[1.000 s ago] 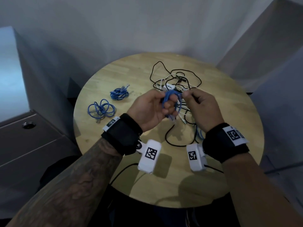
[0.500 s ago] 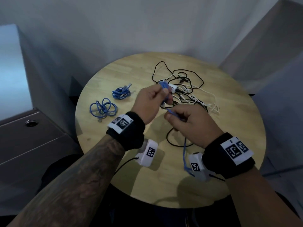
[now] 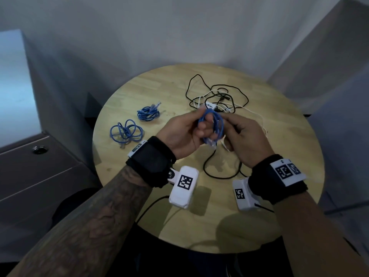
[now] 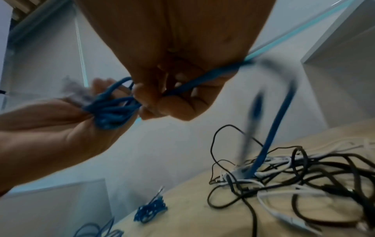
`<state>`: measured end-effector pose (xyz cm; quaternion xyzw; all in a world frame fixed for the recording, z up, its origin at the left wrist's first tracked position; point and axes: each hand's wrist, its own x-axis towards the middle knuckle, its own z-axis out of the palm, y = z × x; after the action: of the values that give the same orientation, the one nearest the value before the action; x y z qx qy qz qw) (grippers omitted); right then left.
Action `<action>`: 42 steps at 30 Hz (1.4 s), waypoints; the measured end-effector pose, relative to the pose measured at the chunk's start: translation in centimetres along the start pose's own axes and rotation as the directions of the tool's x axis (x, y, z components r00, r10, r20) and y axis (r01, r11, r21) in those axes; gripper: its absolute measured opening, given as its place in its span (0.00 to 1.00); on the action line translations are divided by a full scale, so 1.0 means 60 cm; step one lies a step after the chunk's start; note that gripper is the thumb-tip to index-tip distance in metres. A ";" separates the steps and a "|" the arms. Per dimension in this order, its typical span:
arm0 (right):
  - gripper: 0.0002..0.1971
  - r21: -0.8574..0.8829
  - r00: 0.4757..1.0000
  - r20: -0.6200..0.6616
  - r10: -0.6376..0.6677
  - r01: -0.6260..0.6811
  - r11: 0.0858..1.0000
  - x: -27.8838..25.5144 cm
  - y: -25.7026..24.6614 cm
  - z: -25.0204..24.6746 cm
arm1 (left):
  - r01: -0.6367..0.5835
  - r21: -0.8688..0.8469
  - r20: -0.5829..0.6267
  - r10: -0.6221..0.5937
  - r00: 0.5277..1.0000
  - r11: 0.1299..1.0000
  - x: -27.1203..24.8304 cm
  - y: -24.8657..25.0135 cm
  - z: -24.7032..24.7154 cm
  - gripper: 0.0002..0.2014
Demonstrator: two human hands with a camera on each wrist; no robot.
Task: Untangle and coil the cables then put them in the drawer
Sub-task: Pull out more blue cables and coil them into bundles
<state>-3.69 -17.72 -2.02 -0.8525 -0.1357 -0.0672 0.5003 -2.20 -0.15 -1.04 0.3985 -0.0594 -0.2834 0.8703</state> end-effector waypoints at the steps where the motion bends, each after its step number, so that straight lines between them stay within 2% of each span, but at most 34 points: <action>1: 0.11 -0.047 0.999 0.050 0.022 -0.019 0.999 -0.002 0.003 0.007 | -0.038 -0.116 -0.019 0.036 0.999 0.992 0.001 0.003 -0.005 0.17; 4: 0.13 -0.144 0.973 0.204 0.106 -0.077 0.987 -0.013 0.006 0.026 | -0.167 -0.316 -0.112 0.138 0.984 0.934 0.003 0.018 -0.021 0.14; 9: 0.12 -0.079 0.904 0.370 0.214 -0.198 0.977 -0.024 -0.003 0.036 | -0.348 -0.267 -0.275 0.275 0.921 0.899 0.009 0.027 -0.038 0.13; 12: 0.11 -0.086 0.886 0.409 0.218 -0.201 0.976 -0.031 -0.008 0.036 | -0.422 -0.119 -0.345 0.361 0.866 0.899 0.018 0.030 -0.052 0.12; 15: 0.11 -0.070 0.883 0.429 0.190 -0.177 0.982 -0.036 -0.023 0.029 | -0.434 0.113 -0.398 0.441 0.804 0.894 0.022 0.022 -0.055 0.10; 18: 0.11 0.013 0.904 0.391 0.173 -0.194 0.981 -0.038 -0.035 0.010 | -0.359 0.487 -0.337 0.550 0.764 0.797 0.019 0.007 -0.043 0.09; 21: 0.09 0.149 0.952 0.268 0.146 -0.191 0.970 -0.037 -0.041 -0.009 | -0.213 0.746 -0.211 0.528 0.823 0.631 0.016 -0.009 -0.035 0.09; 23: 0.07 0.207 0.977 0.158 0.143 -0.175 0.963 -0.035 -0.037 -0.020 | -0.113 0.828 -0.171 0.438 0.883 0.549 0.016 -0.011 -0.034 0.09; 24: 0.07 0.193 0.988 0.091 0.125 -0.140 0.971 -0.033 -0.034 -0.024 | -0.071 0.842 -0.155 0.365 0.918 0.535 0.013 -0.010 -0.032 0.11; 26: 0.06 0.109 0.998 -0.024 0.062 -0.059 0.992 -0.028 -0.026 -0.028 | -0.005 0.831 -0.119 0.187 0.975 0.556 0.005 -0.011 -0.023 0.17; 28: 0.05 0.064 0.994 -0.098 0.038 -0.032 0.997 -0.024 -0.016 -0.029 | 0.028 0.833 -0.062 0.044 0.997 0.552 -0.005 -0.016 -0.009 0.21; 30: 0.05 0.050 0.988 -0.151 0.041 -0.034 0.998 -0.019 -0.006 -0.029 | -0.012 0.832 0.015 -0.002 1.000 0.554 -0.011 -0.020 0.003 0.18; 31: 0.05 0.029 0.986 -0.161 0.033 -0.028 0.999 -0.018 -0.003 -0.029 | -0.027 0.805 0.031 0.003 0.999 0.593 -0.011 -0.020 0.005 0.16; 34: 0.07 -0.015 0.996 -0.088 0.002 -0.004 1.000 -0.016 -0.005 -0.023 | -0.014 0.571 0.016 0.006 1.000 0.821 -0.011 -0.012 0.004 0.17; 36: 0.09 0.106 0.999 0.022 0.045 -0.047 0.993 -0.016 -0.011 -0.017 | -0.011 0.374 0.041 -0.005 0.999 0.927 -0.012 -0.004 0.005 0.18; 39: 0.10 0.364 0.978 0.165 0.127 -0.180 0.914 -0.016 -0.024 -0.012 | 0.004 0.173 0.051 -0.013 0.999 0.985 -0.015 0.005 0.009 0.20; 42: 0.11 0.401 0.976 0.187 0.111 -0.179 0.898 -0.016 -0.026 -0.013 | -0.001 0.083 0.062 -0.004 0.998 0.997 -0.015 0.005 0.008 0.19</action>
<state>-5.07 -17.83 -0.61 -0.7367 -0.1222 0.0692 0.6614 -2.95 0.18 -0.39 0.4252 -0.0978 -0.2934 0.8506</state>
